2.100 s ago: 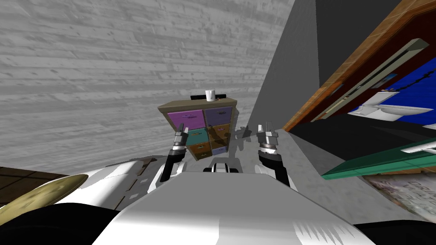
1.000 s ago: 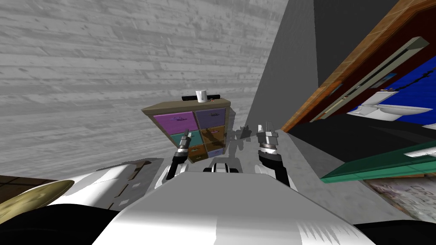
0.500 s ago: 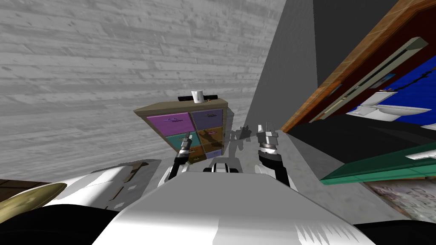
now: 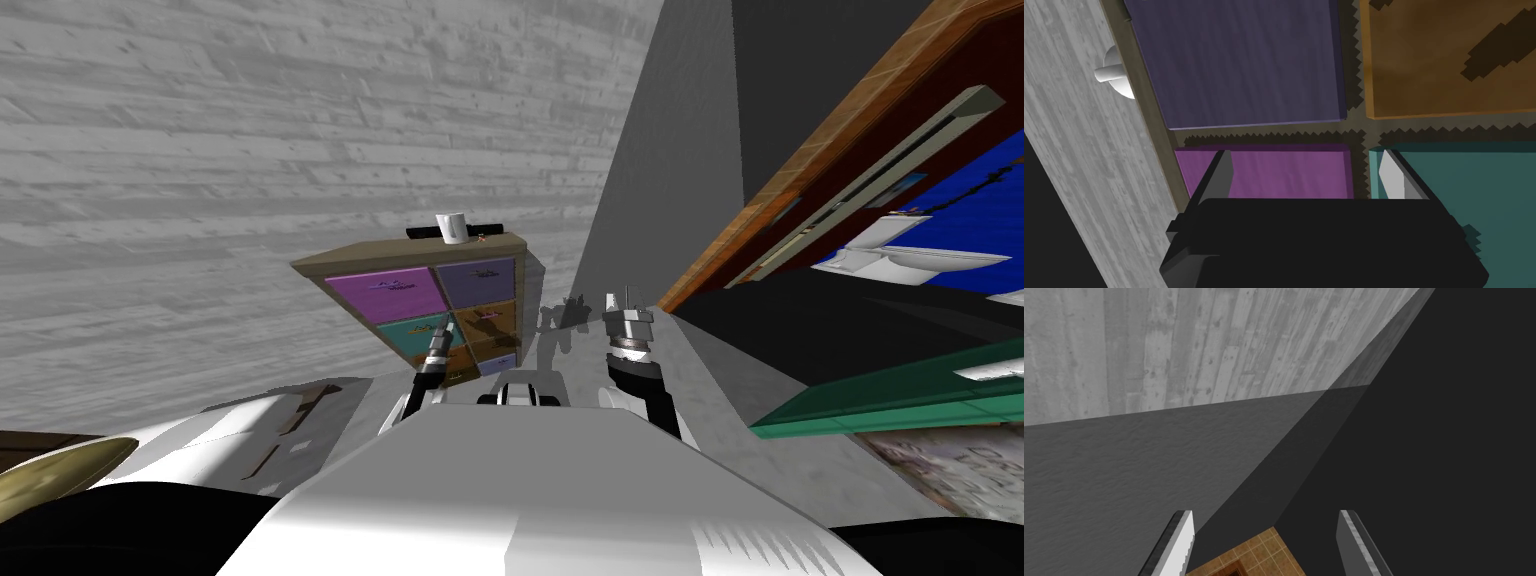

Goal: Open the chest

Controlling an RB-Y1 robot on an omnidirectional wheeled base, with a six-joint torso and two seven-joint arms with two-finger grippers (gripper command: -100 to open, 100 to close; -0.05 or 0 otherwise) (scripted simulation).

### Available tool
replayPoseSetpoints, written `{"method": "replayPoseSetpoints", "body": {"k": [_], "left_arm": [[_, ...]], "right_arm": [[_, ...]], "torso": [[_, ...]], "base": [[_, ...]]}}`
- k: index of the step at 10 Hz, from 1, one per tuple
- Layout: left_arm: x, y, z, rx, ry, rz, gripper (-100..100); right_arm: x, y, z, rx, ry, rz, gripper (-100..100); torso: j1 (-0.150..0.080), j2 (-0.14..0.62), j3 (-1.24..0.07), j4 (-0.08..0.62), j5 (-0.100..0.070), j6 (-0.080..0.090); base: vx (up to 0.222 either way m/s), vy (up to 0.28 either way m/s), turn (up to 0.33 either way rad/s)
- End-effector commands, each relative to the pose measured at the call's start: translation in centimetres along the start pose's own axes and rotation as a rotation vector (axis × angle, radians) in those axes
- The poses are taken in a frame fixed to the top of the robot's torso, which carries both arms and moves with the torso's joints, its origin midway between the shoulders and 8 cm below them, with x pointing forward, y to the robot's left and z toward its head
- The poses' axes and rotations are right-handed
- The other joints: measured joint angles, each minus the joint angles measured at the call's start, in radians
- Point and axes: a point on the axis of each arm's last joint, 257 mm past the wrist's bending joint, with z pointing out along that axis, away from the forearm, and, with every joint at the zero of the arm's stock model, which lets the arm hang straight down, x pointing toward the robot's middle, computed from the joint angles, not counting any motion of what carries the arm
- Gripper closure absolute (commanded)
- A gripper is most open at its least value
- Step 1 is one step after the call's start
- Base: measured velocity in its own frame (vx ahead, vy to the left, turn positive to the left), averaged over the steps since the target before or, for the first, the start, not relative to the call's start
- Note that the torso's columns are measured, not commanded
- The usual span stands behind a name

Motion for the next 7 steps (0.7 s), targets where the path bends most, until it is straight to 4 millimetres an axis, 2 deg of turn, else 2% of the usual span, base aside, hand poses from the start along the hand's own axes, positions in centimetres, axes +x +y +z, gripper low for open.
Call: {"method": "replayPoseSetpoints", "body": {"k": [1, 7], "left_arm": [[0.4, 2.2, -0.7, -0.035, 0.0, -0.01, -100], [2.1, 6.4, -2.4, -0.11, -0.019, -0.058, -100]], "right_arm": [[0.0, 0.0, 0.0, 0.0, 0.0, 0.0, 0], [0.0, 0.0, 0.0, 0.0, 0.0, 0.0, 0]], "torso": [[0.0, 0.0, 0.0, 0.0, 0.0, 0.0], [0.001, 0.0, 0.0, 0.0, 0.0, 0.0]], "base": [[0.061, -0.096, -0.006], [0.052, -0.084, -0.005]]}}
